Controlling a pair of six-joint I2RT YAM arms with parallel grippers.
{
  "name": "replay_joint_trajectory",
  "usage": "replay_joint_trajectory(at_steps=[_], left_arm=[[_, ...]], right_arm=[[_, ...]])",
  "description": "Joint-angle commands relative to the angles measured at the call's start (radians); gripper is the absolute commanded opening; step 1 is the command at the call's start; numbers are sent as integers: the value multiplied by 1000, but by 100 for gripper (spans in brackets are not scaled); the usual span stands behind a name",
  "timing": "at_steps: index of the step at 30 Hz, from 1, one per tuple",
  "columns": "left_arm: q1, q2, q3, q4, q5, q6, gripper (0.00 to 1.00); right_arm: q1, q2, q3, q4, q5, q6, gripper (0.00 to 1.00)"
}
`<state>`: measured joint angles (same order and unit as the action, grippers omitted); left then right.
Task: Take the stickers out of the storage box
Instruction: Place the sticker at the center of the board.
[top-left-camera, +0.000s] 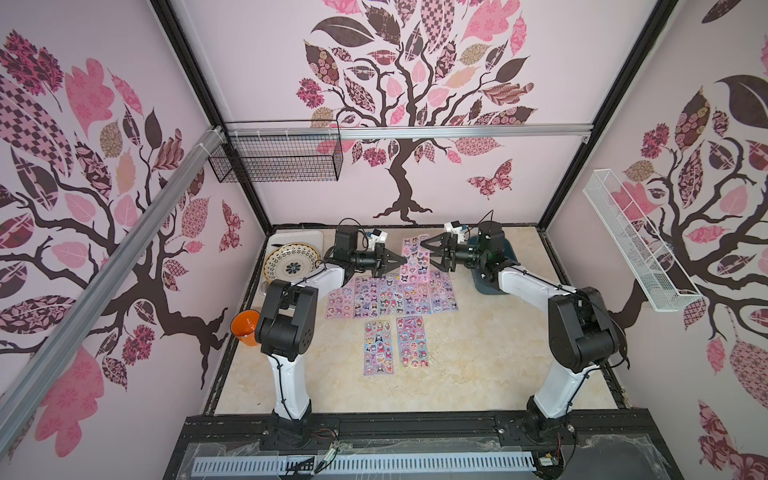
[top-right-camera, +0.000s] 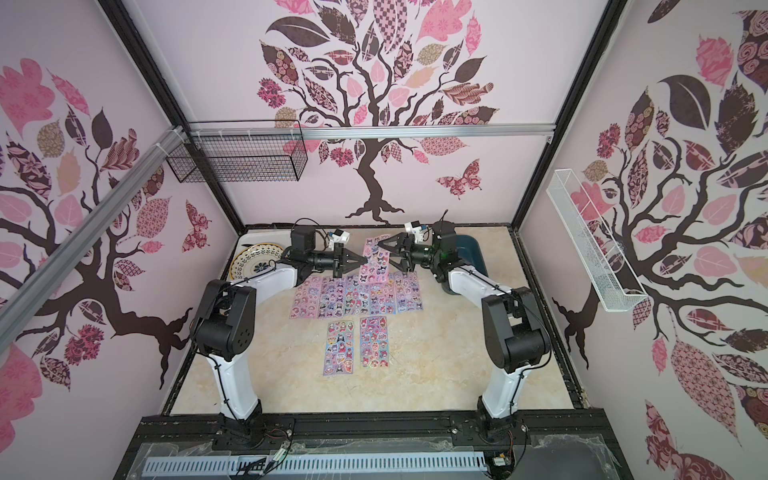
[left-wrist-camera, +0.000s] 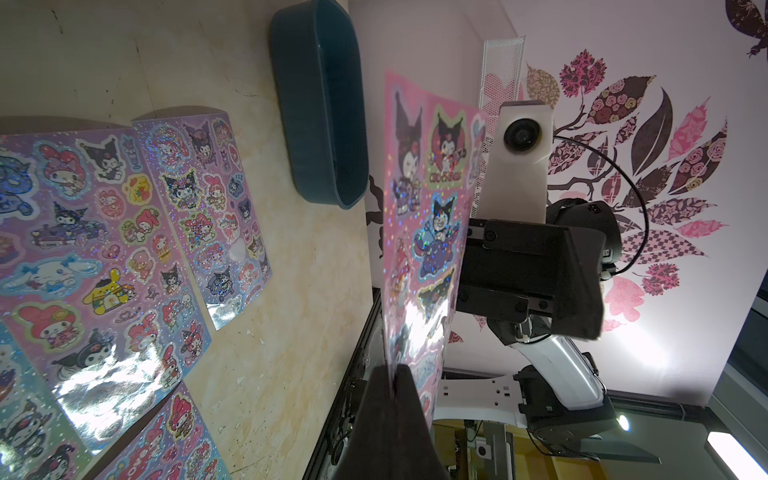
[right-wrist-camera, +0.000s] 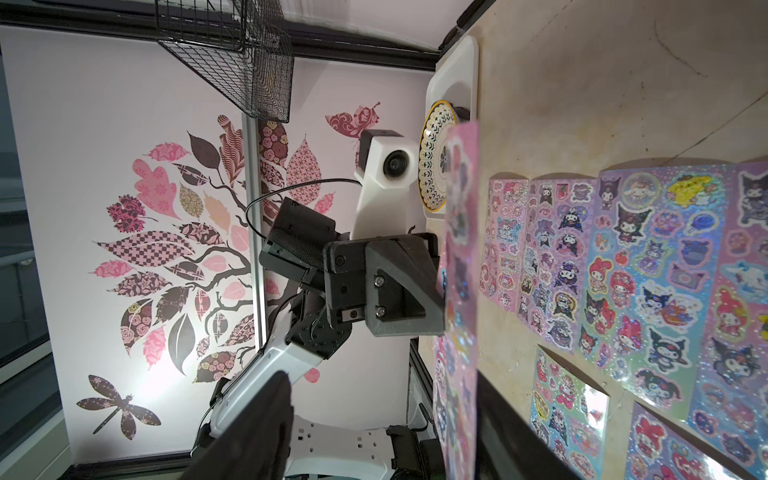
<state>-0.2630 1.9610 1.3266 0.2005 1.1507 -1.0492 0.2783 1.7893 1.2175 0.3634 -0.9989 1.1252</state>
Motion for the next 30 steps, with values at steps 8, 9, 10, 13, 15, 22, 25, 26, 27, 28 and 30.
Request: replay_joint_trajectory(at_steps=[8,9,10,13,15,22,25,26,27,28,30], left_arm=[[-9,-30,39,-93,-15,87,0],[-8,-30,40,-96,-17,88,0],[-9,-31,41,-96,-16,89,0],[-10,-33,41,-101,-17,93,0],[-10,-34,43,-110,-18,101,0],[-20,-37,58,-160,-25,142,0],[-24,-39,65,-190,-29,165,0],[-25,-39,66,-193,-30,169,0],[-27,-40,67,-195,-31,170,0],[-28,-38,68,-196,-31,172,0],[-31,-39,68,-197,-31,172,0]], right_arm=[[21,-36,54,-200,28,-159,56],[22,-35,60,-232,34,-177,55],[22,-36,63,-256,40,-195,54],[25,-32,67,-276,42,-207,51],[31,-27,67,-285,43,-211,48],[40,-2,94,-350,57,-257,40],[41,5,100,-366,63,-270,39],[40,7,100,-367,62,-270,38],[40,8,99,-368,64,-272,37],[42,10,101,-371,65,-276,36],[42,14,103,-379,70,-281,31]])
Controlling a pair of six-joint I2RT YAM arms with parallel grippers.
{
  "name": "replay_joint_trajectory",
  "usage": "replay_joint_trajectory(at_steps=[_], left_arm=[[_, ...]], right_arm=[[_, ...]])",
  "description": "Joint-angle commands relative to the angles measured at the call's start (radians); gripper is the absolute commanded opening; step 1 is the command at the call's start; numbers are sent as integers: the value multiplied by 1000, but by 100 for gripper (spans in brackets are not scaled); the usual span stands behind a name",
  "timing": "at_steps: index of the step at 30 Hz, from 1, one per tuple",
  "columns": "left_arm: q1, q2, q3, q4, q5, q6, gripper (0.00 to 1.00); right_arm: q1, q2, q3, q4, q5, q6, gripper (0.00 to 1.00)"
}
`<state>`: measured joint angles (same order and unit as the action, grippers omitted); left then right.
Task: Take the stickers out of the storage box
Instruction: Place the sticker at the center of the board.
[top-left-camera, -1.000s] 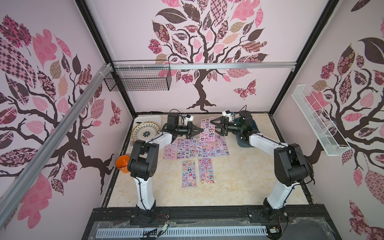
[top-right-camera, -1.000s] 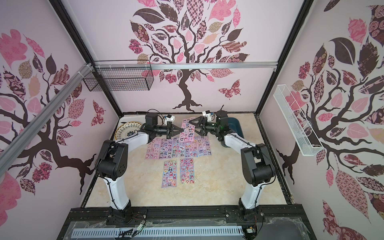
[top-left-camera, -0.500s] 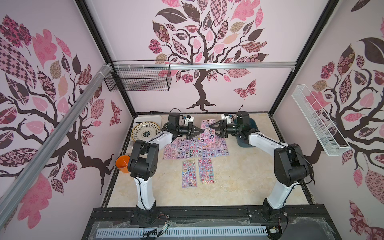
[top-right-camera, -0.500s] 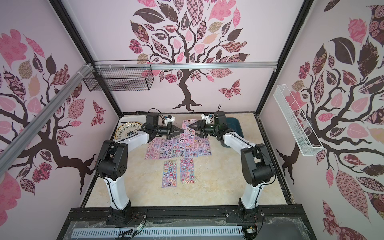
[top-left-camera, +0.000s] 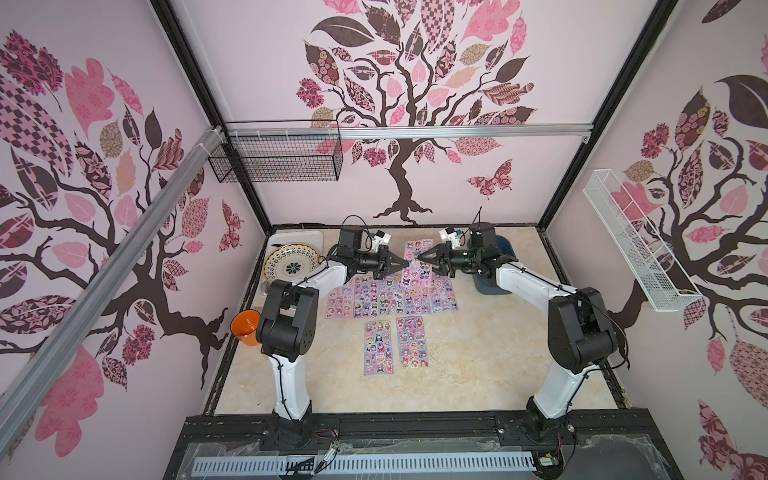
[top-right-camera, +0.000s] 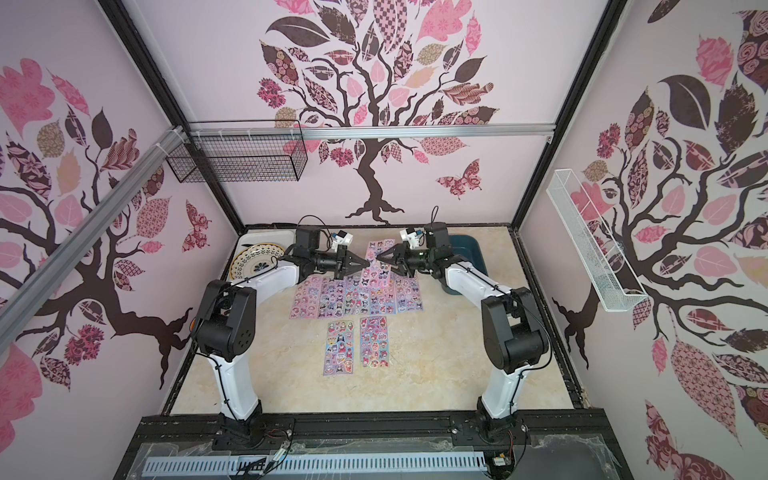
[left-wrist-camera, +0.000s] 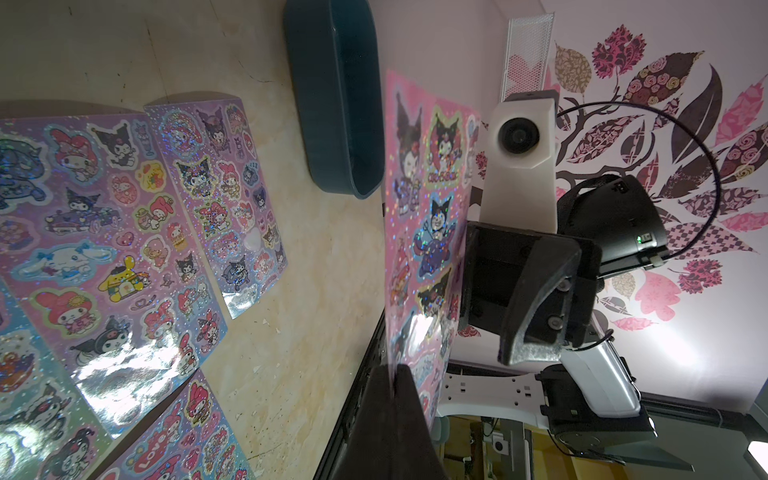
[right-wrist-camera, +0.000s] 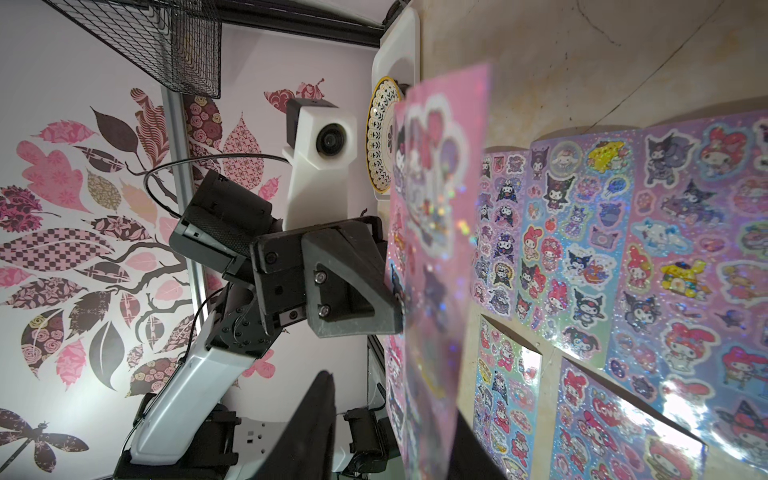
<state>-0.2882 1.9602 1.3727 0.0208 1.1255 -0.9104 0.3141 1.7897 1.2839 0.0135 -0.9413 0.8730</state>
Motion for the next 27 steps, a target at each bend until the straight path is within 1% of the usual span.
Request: replay_joint_trajectory(at_steps=[1,3,5,6,8,10,11,13,18,22,23,25,27], left_arm=[[-5,-38,23,-20,-4,35,0],[-5,-38,25,-24,-4,40,0],[-5,-40,25,-28,-7,42,0],[-5,-40,26,-29,-7,44,0],[-5,-41,26,-30,-7,44,0],[-5,-40,26,-31,-6,45,0],[-6,-40,26,-32,-6,45,0],[-5,-41,27,-34,-7,48,0],[-5,-43,32,-53,-12,62,0],[-8,-40,32,-59,-13,67,0],[-8,-40,32,-62,-15,67,2],[-7,-40,37,-89,-23,84,15],[-3,-42,54,-161,-52,139,24]], right_arm=[[6,14,39,-43,18,-39,29],[5,17,43,-70,30,-58,24],[5,20,44,-90,38,-72,22],[5,22,45,-100,44,-79,18],[5,25,48,-119,52,-92,15],[5,28,50,-135,59,-105,6],[5,28,53,-150,65,-114,6],[5,27,61,-189,84,-145,0],[5,15,86,-335,162,-240,0],[5,3,79,-342,153,-247,0],[5,-1,77,-339,144,-244,0],[2,-5,77,-350,120,-256,0],[-6,-13,74,-390,90,-286,0]])
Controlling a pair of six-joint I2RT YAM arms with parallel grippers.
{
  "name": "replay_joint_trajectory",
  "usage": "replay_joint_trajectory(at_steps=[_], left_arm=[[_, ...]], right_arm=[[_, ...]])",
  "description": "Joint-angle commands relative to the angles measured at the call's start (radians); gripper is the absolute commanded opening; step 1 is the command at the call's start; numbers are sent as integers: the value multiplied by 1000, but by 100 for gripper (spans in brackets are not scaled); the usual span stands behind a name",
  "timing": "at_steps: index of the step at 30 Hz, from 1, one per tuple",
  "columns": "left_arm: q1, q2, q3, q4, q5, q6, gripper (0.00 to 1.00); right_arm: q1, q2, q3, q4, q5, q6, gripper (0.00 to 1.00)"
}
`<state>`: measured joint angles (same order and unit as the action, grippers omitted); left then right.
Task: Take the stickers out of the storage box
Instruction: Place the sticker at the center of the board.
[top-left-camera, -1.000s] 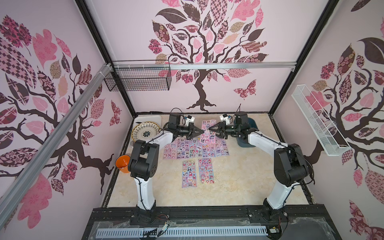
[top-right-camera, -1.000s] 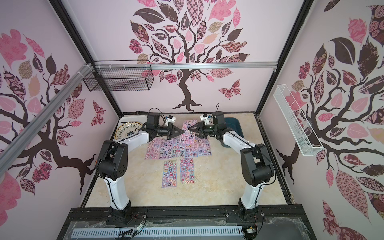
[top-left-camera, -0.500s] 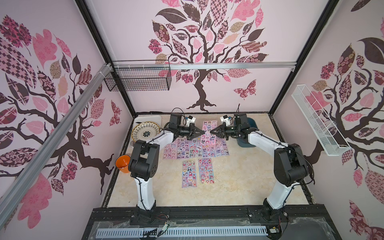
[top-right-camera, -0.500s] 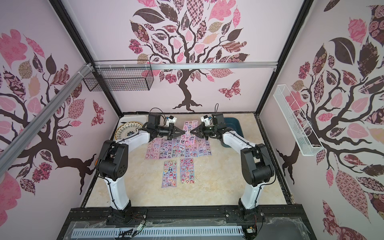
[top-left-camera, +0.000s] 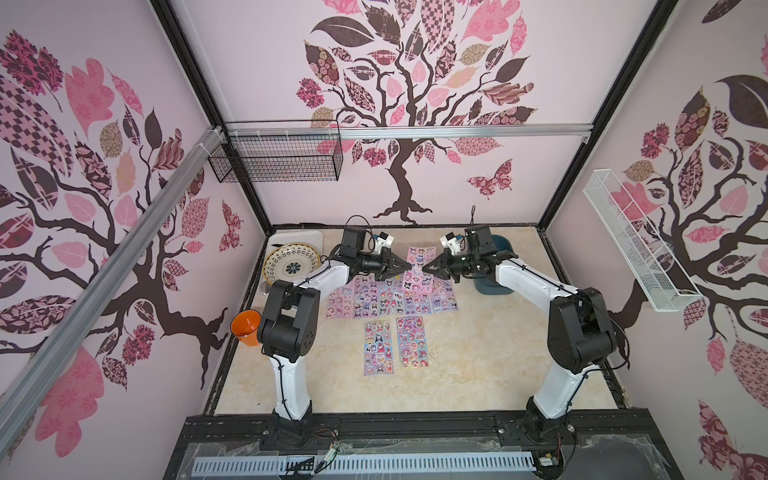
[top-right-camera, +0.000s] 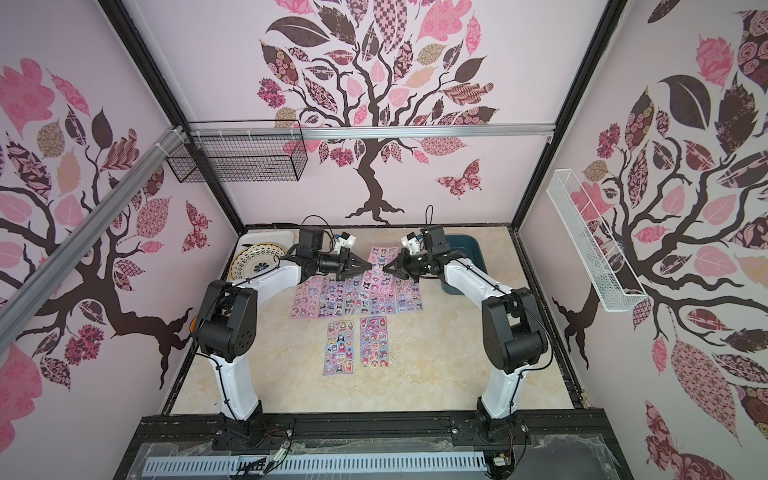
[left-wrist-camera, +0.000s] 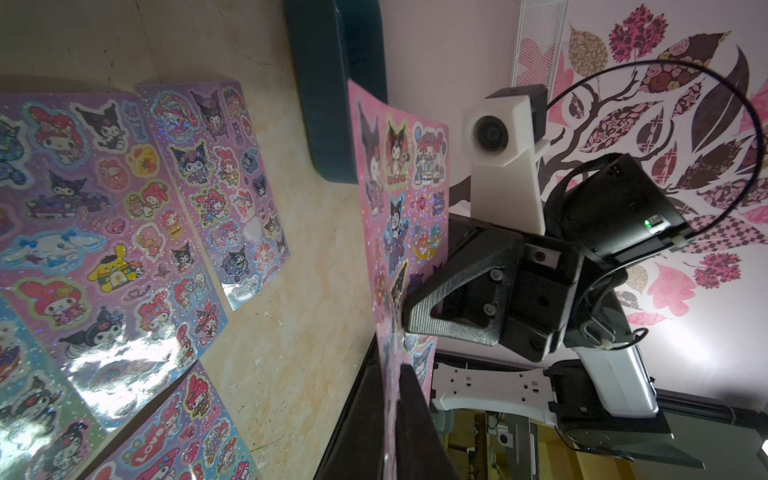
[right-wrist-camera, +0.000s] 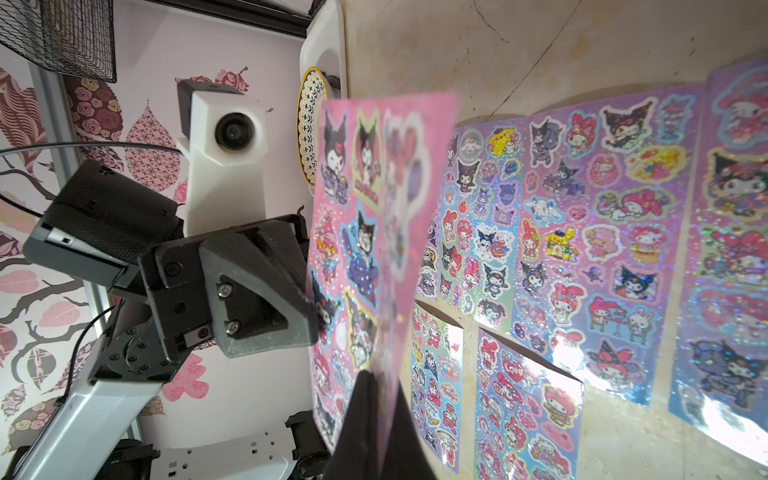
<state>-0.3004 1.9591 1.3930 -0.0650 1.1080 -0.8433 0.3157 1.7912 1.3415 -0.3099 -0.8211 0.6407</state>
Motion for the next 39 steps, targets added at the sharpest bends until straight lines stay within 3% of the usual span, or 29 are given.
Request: replay_joint_trajectory(at_steps=[1,3,8,18,23,32,39], left_arm=[[10,-42,42,-108,-47,99,27],[16,-47,62,-190,-85,154,33],[43,-52,63,-222,-114,172,34],[50,-52,49,-197,-113,154,34],[50,-55,49,-196,-114,158,34],[50,-55,51,-197,-112,158,34],[50,-52,48,-197,-113,160,34]], right_arm=[[-12,-20,8,-92,-40,-75,0],[-21,-40,-17,-158,-57,-125,0],[-24,-91,-127,-294,-71,-235,0],[-24,-128,-352,-302,-135,-296,0],[-30,-108,-388,-368,-92,-349,1],[-71,-74,-395,-469,137,-401,3],[-66,-31,-402,-406,160,-363,10]])
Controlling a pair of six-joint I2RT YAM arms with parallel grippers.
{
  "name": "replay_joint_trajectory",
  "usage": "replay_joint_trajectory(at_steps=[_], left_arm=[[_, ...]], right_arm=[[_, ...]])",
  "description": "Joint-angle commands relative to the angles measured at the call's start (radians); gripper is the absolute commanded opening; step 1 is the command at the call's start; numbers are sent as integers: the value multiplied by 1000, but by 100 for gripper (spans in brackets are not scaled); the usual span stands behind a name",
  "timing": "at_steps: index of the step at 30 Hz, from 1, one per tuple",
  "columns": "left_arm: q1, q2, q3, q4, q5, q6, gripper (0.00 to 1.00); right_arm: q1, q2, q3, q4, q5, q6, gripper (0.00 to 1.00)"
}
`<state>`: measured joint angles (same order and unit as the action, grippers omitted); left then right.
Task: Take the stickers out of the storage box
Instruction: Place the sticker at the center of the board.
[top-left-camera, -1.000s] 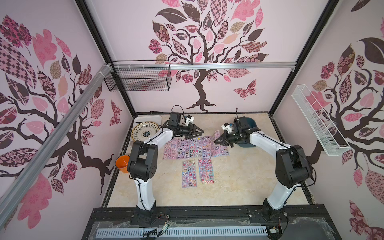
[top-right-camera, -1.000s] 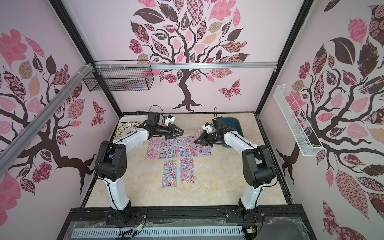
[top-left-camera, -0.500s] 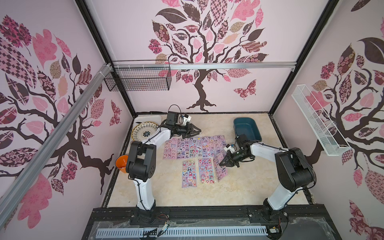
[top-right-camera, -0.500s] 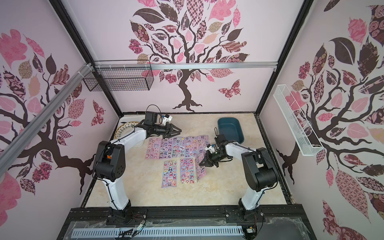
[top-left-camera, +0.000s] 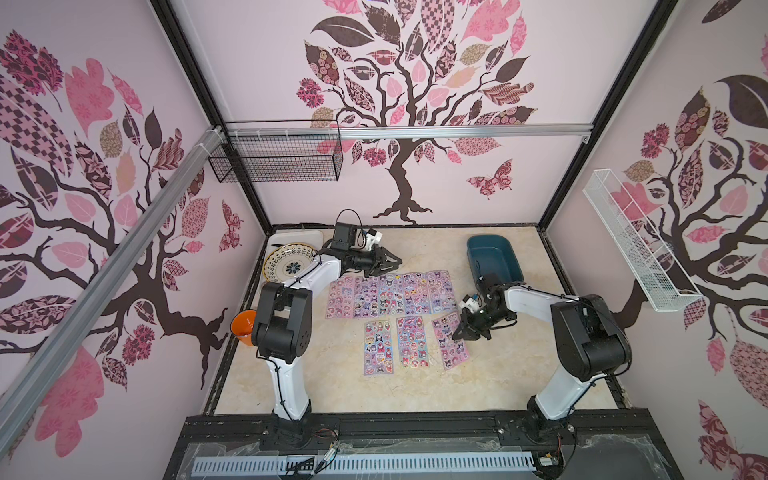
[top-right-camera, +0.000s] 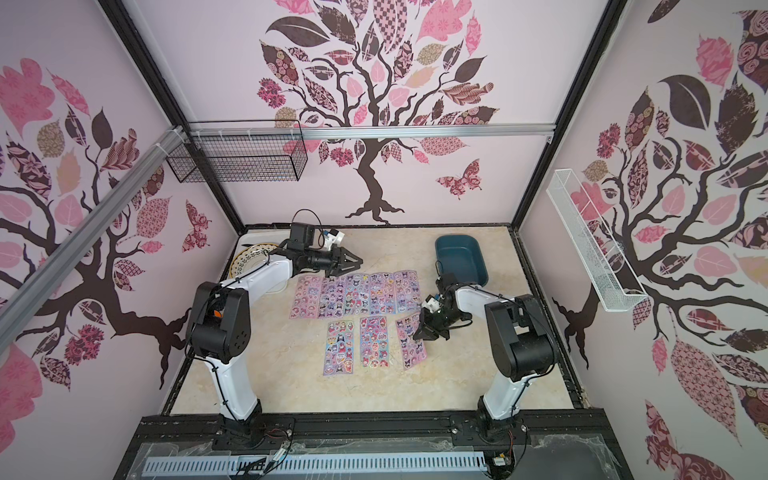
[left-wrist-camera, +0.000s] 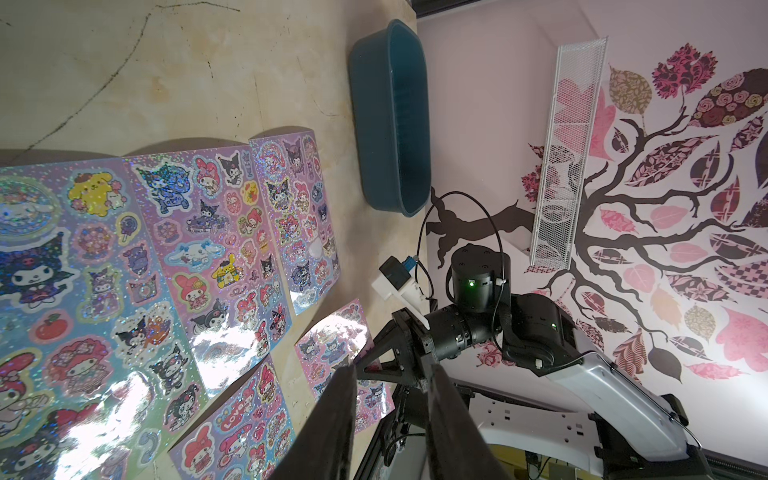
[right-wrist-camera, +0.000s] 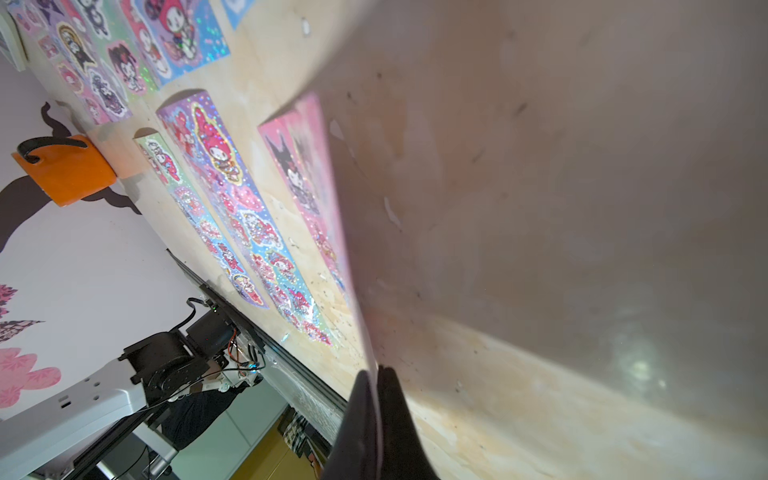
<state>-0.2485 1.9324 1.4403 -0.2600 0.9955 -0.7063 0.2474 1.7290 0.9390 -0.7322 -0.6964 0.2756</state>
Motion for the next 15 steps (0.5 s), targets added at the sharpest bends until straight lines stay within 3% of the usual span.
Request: replay_joint_trajectory(at_steps=[1,8,15], left_arm=[[-2,-25,2,-2,0,23,34],[-2,-35,9,-38,-36,59,34],[9,-84,13,-121,-162,147,35]], right_arm=[[4,36,7,17,38,2,12],[9,31,14,-16,98,-14,30],[-3,-28,36,-74,217,-30,45]])
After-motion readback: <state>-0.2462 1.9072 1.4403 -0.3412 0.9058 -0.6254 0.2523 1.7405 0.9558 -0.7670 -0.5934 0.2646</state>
